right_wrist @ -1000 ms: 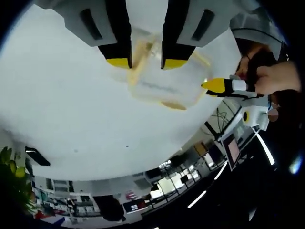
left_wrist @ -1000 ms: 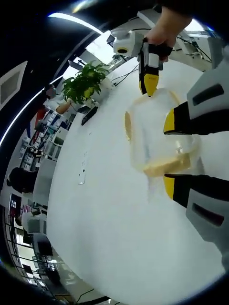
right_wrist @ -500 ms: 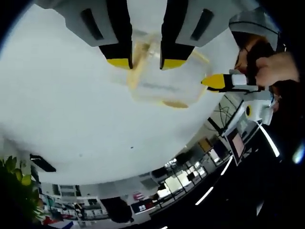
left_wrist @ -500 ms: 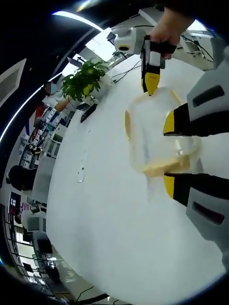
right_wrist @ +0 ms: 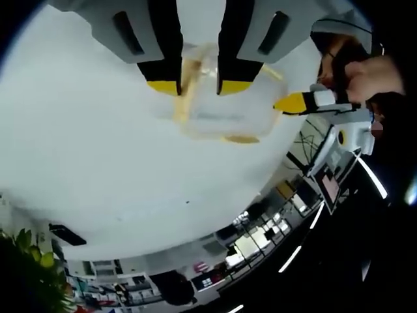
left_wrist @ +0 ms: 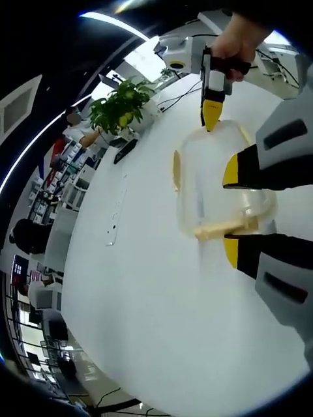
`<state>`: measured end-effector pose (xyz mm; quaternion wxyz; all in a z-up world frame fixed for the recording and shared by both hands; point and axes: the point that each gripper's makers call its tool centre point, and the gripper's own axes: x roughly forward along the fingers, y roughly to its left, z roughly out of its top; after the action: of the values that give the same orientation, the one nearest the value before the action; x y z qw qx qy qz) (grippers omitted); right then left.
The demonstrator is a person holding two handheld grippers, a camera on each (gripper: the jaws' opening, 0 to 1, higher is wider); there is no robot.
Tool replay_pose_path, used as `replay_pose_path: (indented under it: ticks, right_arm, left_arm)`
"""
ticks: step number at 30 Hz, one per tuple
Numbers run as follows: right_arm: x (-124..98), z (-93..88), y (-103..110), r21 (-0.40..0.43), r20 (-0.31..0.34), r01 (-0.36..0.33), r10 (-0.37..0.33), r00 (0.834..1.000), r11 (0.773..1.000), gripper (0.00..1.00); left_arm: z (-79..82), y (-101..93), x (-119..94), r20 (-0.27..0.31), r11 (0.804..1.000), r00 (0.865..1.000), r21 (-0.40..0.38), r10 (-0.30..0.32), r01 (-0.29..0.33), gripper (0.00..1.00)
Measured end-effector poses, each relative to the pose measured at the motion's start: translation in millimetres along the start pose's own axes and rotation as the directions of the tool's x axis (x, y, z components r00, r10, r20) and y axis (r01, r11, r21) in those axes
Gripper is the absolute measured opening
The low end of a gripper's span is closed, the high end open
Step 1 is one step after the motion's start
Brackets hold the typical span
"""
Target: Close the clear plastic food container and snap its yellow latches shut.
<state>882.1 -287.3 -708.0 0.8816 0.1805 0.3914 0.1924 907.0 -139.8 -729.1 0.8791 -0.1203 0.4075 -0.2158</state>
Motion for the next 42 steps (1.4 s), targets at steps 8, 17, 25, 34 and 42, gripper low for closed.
replay_pose_path:
  ticks: [8,17,25,34,42]
  right_arm:
    - [10,-6.0,0,0.029,0.018,-0.026,0.026,1.000,0.999,0.14]
    - [7,-4.4,-5,0.051,0.007,-0.048,0.047,0.999,0.998,0.18]
    - [2,5.0,-2,-0.039,0.041,-0.034,0.036,0.999,0.999,0.18]
    - [-1,21.6,14,-0.159,0.077,-0.062,0.075,0.994,0.985,0.17]
    - [7,15.5,19,-0.201,0.041,-0.090,0.100,0.994,0.975,0.17]
  left_arm:
    - [3.4,0.4,-4,0.010,1.000,1.000,-0.005,0.012,-0.012,0.17]
    - [5.6,3.5,-7,-0.013,0.999,1.000,-0.020,-0.028,0.028,0.20]
    - [11.6,0.6,-11,-0.019,0.988,0.999,0.146,-0.045,0.047,0.18]
    - [34.2,-7.4,-18,0.005,0.938,0.998,0.343,-0.060,0.054,0.20]
    - [38.8,-25.7,-18,-0.016,0.867,0.994,0.488,-0.108,0.102,0.20]
